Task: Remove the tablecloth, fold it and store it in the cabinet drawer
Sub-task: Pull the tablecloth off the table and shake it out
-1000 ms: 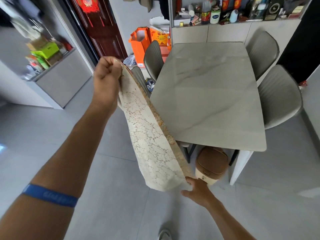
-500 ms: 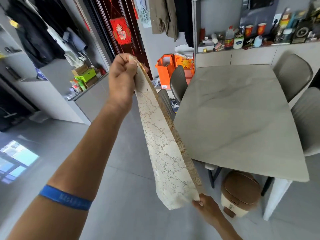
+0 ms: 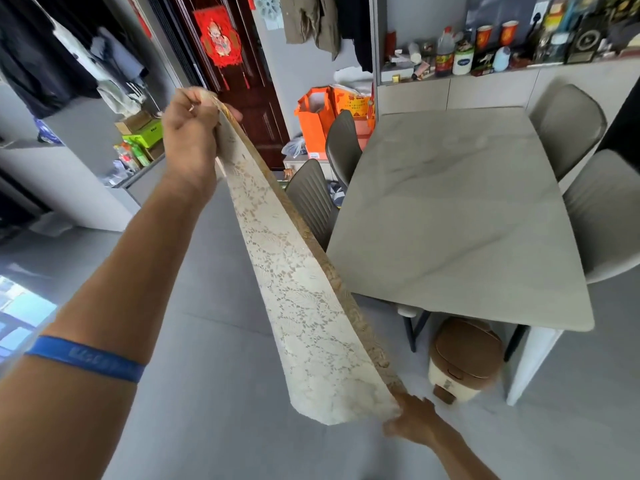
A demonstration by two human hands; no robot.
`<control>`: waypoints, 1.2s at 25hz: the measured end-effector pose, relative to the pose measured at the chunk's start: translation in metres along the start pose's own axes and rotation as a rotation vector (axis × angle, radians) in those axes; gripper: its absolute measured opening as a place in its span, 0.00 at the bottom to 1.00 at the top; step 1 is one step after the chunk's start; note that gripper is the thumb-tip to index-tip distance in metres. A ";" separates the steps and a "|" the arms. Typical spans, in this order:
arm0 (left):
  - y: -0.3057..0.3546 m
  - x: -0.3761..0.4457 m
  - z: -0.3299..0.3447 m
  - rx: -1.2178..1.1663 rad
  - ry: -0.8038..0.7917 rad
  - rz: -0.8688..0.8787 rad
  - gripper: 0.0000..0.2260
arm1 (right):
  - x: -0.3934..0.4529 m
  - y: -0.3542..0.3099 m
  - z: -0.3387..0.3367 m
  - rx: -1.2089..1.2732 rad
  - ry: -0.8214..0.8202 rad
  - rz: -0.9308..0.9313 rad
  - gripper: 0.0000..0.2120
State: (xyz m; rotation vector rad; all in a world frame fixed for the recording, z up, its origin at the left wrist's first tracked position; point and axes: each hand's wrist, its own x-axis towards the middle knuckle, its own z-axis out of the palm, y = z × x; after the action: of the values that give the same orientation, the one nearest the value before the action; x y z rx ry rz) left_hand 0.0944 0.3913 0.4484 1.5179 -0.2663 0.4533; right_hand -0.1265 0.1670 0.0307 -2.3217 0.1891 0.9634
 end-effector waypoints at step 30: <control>-0.123 -0.023 -0.168 0.411 0.407 -0.381 0.11 | -0.018 0.086 -0.204 -0.004 0.695 0.107 0.07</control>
State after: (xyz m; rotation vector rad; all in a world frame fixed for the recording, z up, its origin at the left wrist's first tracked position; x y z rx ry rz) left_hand 0.1102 0.5559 0.3205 1.7813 0.4545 0.5164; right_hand -0.0475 -0.0236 0.1133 -2.5814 0.5917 0.1621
